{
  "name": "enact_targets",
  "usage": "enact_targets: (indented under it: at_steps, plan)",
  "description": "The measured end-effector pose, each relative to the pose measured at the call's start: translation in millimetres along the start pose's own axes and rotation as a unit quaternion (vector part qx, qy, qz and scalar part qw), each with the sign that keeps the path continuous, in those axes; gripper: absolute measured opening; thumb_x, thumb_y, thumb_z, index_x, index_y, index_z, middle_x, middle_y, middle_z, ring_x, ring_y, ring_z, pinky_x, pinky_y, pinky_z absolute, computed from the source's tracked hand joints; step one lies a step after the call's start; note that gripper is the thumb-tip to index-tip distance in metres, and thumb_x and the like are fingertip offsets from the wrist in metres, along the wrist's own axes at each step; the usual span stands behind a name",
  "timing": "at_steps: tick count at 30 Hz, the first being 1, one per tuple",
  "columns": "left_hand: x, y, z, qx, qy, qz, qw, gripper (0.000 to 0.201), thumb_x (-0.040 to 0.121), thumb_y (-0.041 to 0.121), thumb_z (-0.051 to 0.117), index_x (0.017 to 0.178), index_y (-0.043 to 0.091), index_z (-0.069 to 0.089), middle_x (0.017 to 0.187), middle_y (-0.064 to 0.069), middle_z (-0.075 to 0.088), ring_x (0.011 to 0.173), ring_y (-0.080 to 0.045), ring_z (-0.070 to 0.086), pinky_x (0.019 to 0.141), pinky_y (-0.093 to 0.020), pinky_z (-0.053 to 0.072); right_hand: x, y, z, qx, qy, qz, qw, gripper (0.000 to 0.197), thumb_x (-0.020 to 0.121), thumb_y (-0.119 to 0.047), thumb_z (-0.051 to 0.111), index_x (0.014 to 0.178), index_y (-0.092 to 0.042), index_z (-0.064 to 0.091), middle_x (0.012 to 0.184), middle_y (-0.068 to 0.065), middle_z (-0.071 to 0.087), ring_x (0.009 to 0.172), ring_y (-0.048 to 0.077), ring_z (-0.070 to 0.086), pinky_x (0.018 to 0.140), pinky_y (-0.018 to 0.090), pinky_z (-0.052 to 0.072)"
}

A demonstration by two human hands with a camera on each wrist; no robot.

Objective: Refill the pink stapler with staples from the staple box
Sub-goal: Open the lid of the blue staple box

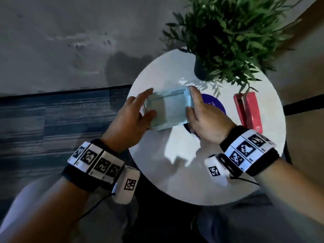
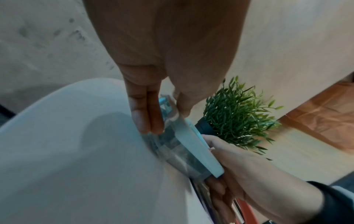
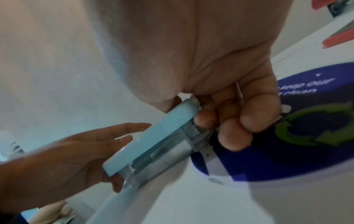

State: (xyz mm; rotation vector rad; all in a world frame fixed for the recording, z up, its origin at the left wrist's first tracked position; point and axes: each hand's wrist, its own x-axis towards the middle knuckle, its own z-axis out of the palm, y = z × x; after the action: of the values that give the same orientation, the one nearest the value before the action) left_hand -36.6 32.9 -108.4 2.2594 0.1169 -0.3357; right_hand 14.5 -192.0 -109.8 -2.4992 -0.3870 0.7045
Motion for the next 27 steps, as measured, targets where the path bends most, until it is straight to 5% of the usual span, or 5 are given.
enact_targets:
  at_steps: [5, 10, 14, 18, 27]
  plan:
    - [10, -8, 6, -0.005, 0.045, 0.028, 0.999, 0.055, 0.097, 0.026, 0.057, 0.148, 0.025, 0.036, 0.127, -0.010, 0.057, 0.068, -0.020, 0.073, 0.074, -0.040, 0.058, 0, 2, 3, -0.060, 0.056, -0.015, 0.997, 0.062, 0.101, -0.025, 0.038, 0.153, -0.006, 0.010, 0.063, 0.003, 0.050, 0.055, 0.030, 0.051, 0.056, 0.036, 0.034]
    - [-5, -5, 22, 0.176, 0.078, 0.086, 0.977, 0.067, 0.099, 0.041, 0.047, 0.150, 0.001, 0.031, 0.136, -0.028, 0.055, 0.118, -0.042, 0.058, 0.100, -0.041, 0.042, -9, 1, 14, -0.092, 0.074, 0.014, 0.993, 0.064, 0.099, -0.028, 0.042, 0.150, -0.005, 0.012, 0.075, 0.009, 0.056, 0.067, 0.031, 0.051, 0.064, 0.038, 0.037]
    - [-26, 8, 24, 0.234, 0.029, 0.052, 0.970, 0.083, 0.095, 0.061, 0.040, 0.156, 0.011, 0.016, 0.145, -0.020, 0.045, 0.130, -0.036, 0.048, 0.104, -0.041, 0.039, -47, -13, 17, -0.117, 0.046, 0.017, 0.992, 0.062, 0.098, -0.024, 0.053, 0.145, 0.006, 0.025, 0.105, 0.024, 0.061, 0.086, 0.038, 0.062, 0.072, 0.042, 0.047]
    - [-39, 19, 25, 0.267, 0.000, 0.028, 0.963, 0.078, 0.098, 0.053, 0.039, 0.156, 0.010, 0.010, 0.144, -0.024, 0.044, 0.130, -0.040, 0.046, 0.106, -0.044, 0.038, -80, -34, 18, -0.146, 0.026, 0.031, 0.988, 0.053, 0.103, -0.019, 0.045, 0.146, 0.010, 0.036, 0.156, 0.027, 0.034, 0.109, 0.045, 0.062, 0.091, 0.049, 0.049]
    - [-64, 24, 31, 0.219, -0.032, 0.011, 0.975, 0.066, 0.103, 0.033, 0.030, 0.157, 0.018, -0.003, 0.132, -0.029, 0.056, 0.114, -0.041, 0.058, 0.098, -0.043, 0.045, -98, -36, 27, -0.140, 0.031, 0.054, 0.988, 0.049, 0.100, -0.021, 0.052, 0.137, 0.010, 0.048, 0.149, 0.037, 0.033, 0.105, 0.044, 0.064, 0.087, 0.042, 0.050]
